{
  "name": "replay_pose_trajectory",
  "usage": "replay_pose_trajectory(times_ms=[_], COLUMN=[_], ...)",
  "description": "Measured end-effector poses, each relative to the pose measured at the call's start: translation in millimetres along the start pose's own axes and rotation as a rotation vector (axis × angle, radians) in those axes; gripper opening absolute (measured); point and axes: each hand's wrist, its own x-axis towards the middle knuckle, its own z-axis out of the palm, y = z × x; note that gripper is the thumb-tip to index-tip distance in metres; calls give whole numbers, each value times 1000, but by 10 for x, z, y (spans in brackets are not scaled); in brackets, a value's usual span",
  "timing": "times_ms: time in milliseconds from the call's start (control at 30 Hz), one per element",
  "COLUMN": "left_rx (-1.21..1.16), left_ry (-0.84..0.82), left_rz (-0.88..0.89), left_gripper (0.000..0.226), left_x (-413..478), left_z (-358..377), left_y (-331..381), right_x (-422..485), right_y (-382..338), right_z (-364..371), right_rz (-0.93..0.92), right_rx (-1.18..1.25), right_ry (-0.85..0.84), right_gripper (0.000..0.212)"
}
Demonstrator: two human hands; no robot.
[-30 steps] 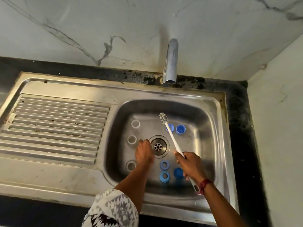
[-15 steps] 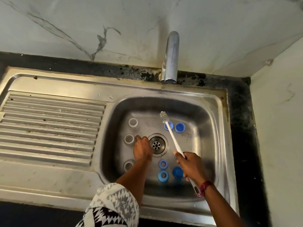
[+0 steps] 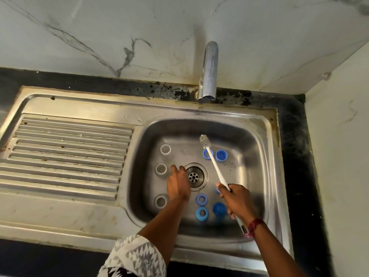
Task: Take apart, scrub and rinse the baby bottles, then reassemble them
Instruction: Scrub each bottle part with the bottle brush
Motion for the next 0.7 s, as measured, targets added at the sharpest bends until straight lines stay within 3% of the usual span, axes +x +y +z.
replay_pose_trajectory(times_ms=[200,367,700], left_rx=[79,54,153], left_ry=[-77,-234,-372], left_rz=[110,6,-4], left_gripper=[19,35,37], left_x=[-257,-373,-342], left_z=[77,198,436], left_y=[21,102,141], right_x=[-66,-140,-181], right_y=[9,55,171], right_z=[-37,-33,44], right_rz=[-1,-25,-25], right_rx=[11,10,4], right_ry=[34,59,67], right_gripper=[40,41,40])
